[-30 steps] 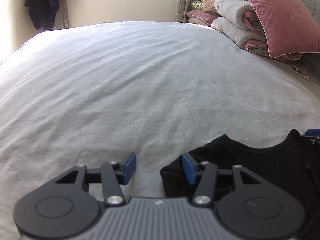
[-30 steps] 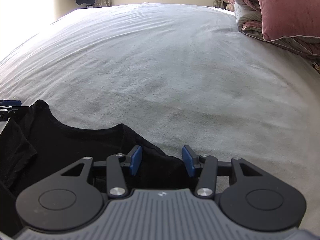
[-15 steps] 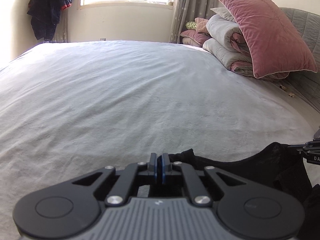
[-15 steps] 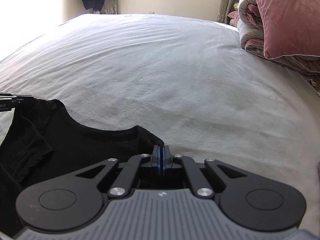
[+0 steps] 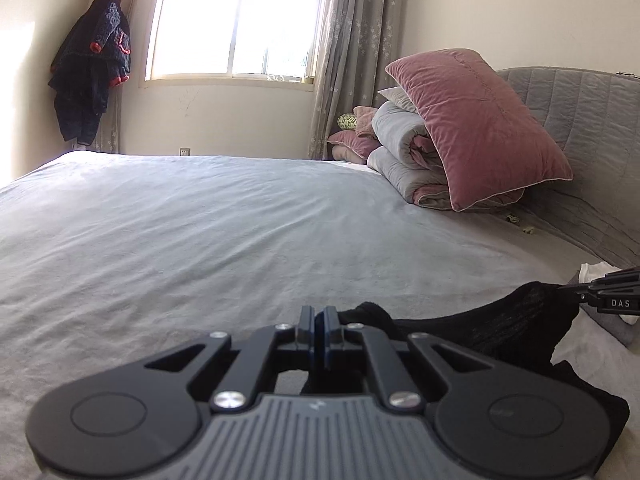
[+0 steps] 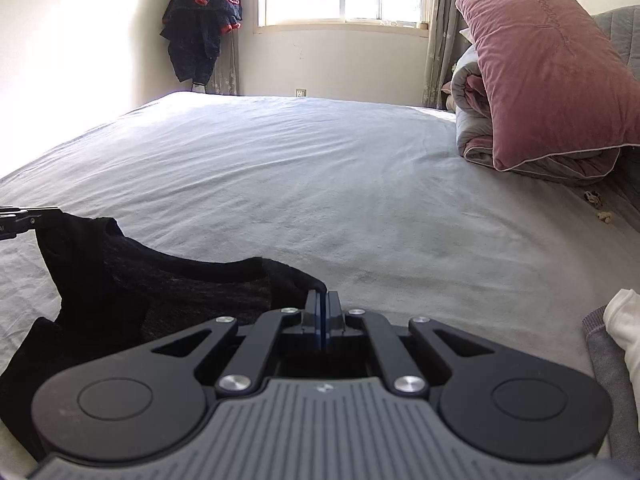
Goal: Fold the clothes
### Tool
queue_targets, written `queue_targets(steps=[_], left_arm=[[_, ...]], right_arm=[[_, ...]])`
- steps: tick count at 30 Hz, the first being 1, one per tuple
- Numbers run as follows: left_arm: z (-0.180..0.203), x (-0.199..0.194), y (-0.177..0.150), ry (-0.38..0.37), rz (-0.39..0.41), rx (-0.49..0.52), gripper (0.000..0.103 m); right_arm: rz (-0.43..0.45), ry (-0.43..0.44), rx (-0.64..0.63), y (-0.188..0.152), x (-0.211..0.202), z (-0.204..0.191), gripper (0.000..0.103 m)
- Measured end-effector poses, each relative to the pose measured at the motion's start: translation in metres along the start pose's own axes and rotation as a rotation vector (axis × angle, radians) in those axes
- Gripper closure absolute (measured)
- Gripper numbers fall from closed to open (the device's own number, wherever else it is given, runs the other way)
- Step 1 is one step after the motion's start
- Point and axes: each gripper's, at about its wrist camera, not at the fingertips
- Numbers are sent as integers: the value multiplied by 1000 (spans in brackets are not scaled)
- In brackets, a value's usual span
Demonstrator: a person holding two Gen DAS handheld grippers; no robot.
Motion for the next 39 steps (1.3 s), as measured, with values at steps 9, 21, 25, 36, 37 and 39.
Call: queue_targets(steps=[9,21,25,36,37,39], left_arm=[[30,-45,-67,-30,-28,162,99],[41,-58,-99,-43,-136,202,80],[46,-69,-90,-55,-68,164,62],[71,-27,-97,-76,-133,222,61],[71,-23,-96,-76,-137,214,61],[69,-18,-94,-85,-137,186,63]], right_arm=[[-20,-13,-75,-59,-33,-20,101],[-104,-3,-81,-111,-35,-37,89],[-69,21,-89,-111,-43,-39,56],[4,65,-252,-113,-49,-56,56],[5,67,-266,-113,-49,-57,56],[7,72,-294,-114,-49,-60,56]])
Point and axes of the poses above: each gripper's, at about its wrist camera, not at the fingertips, and x roughly the way its jaws point, z to its right, y to its top
